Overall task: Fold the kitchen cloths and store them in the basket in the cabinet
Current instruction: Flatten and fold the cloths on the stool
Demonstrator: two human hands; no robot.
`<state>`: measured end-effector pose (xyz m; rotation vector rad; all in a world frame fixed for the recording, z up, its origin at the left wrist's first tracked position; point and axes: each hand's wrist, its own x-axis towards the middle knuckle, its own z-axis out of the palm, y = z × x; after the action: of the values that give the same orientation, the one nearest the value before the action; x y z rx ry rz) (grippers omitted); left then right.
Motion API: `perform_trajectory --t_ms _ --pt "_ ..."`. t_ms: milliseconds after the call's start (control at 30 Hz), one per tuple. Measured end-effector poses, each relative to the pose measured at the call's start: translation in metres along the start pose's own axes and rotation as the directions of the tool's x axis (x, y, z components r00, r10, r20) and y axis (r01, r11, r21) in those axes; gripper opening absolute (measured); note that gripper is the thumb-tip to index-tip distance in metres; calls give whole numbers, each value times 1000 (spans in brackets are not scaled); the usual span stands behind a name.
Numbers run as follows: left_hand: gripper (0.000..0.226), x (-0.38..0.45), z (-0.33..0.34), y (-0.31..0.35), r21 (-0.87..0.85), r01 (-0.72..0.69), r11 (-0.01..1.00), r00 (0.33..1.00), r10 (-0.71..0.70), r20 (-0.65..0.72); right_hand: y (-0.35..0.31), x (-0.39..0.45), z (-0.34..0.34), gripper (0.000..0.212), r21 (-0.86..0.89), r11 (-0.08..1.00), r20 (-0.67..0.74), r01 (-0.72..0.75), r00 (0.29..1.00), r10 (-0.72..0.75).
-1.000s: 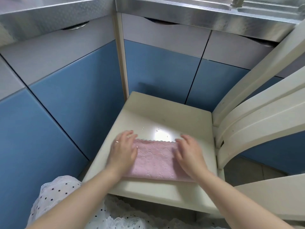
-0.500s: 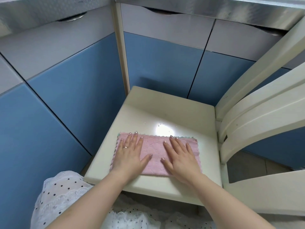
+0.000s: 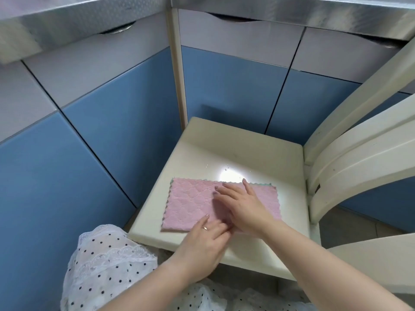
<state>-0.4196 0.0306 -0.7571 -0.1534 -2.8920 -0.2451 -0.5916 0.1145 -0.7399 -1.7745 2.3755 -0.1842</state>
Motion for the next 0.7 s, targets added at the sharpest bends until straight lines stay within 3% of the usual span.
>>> perform_trajectory --t_ms 133,367,567,700 --pt "43 -6 -7 -7 131 27 991 999 -29 17 0 13 1 45 -63 995 61 -77 995 81" --pt "50 -19 -22 -55 243 128 961 991 -130 -10 16 -16 -4 47 -154 979 -9 -132 991 132" --pt "37 -22 -21 -75 273 -56 960 998 43 55 10 -57 4 45 -176 984 -247 -40 969 -5" --pt "46 -27 -23 -77 221 -187 957 970 144 196 12 -87 13 48 -182 982 -136 52 988 -77"
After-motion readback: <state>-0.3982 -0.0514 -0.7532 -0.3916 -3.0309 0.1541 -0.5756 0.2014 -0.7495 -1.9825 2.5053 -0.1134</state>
